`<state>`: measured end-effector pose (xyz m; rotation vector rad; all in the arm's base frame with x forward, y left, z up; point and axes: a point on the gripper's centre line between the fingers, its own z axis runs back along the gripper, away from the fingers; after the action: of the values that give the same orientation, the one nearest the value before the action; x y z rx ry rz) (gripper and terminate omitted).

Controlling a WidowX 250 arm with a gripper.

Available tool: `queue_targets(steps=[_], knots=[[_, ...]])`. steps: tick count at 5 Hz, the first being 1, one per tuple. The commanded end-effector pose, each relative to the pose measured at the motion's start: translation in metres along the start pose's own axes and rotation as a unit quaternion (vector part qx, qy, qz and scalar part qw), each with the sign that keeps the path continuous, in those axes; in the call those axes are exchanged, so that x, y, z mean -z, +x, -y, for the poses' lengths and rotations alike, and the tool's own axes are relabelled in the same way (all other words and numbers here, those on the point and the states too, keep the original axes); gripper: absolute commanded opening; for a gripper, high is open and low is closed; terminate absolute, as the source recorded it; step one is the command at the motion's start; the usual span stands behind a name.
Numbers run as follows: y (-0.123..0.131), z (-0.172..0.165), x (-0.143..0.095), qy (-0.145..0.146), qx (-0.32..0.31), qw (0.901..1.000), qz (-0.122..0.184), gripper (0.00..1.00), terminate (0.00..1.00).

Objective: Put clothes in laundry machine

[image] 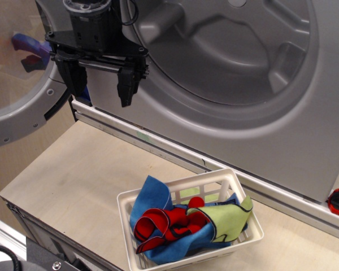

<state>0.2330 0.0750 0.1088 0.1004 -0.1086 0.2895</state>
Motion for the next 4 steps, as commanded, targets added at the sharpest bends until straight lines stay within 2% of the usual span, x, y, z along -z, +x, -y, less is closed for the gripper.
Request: queue_targets(steps=[1, 2, 4], knots=[[0.000, 0.000, 0.000, 0.000, 0.000, 1.0000, 0.000, 1.00, 0.00], [-0.027, 0.035, 0.003, -0.024, -0.038, 0.9990, -0.008, 1.00, 0.00], [-0.081, 0.106, 0.005, -0.071, 0.005, 0.9966, -0.043, 1.00, 0.00]])
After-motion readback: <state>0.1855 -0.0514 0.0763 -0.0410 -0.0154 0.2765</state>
